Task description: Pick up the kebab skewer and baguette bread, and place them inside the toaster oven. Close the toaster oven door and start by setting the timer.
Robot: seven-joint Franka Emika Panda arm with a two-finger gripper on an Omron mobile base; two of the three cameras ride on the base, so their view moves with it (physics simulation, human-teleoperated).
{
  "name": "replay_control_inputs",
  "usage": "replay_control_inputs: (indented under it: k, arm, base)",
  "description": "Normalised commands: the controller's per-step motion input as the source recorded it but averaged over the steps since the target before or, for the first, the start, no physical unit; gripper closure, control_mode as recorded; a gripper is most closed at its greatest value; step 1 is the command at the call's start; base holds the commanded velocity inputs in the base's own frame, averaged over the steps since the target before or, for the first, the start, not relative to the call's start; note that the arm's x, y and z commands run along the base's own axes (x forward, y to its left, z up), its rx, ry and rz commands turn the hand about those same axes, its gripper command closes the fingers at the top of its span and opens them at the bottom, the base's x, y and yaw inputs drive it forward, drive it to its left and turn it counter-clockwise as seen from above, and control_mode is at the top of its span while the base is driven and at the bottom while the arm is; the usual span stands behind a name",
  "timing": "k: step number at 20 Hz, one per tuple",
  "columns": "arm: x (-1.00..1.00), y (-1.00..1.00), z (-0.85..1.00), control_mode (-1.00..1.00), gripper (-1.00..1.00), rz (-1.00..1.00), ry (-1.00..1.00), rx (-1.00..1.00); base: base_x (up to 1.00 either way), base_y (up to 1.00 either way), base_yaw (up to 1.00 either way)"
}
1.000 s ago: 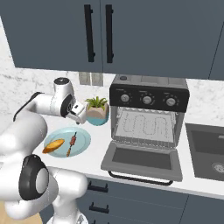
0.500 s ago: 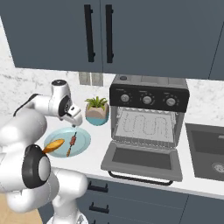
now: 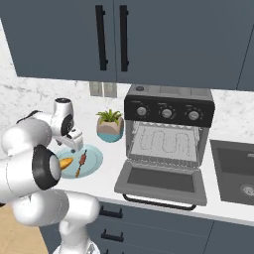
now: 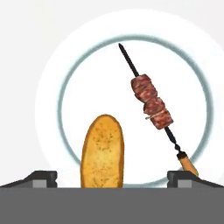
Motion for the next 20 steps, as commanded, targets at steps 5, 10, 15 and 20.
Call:
replay_control_inputs:
  k: [5,10,15,20]
  arm:
    - [-0.25,0.24,-0.37,-1.00,-1.00,0.00,0.00,0.00]
    - [-0.38,0.03,-0.31,-1.00,-1.00,0.00,0.00,0.02]
    - [-0.12,0.03,-0.24,-1.00,-1.00,0.00,0.00,0.00]
    - [0.05,0.12,-0.16,-1.00,-1.00,0.00,0.01,0.00]
  base:
    - [0.00,0.00,0.00]
    - [0.00,0.00,0.00]
    - [0.00,0.00,0.00]
    - [0.00,0.00,0.00]
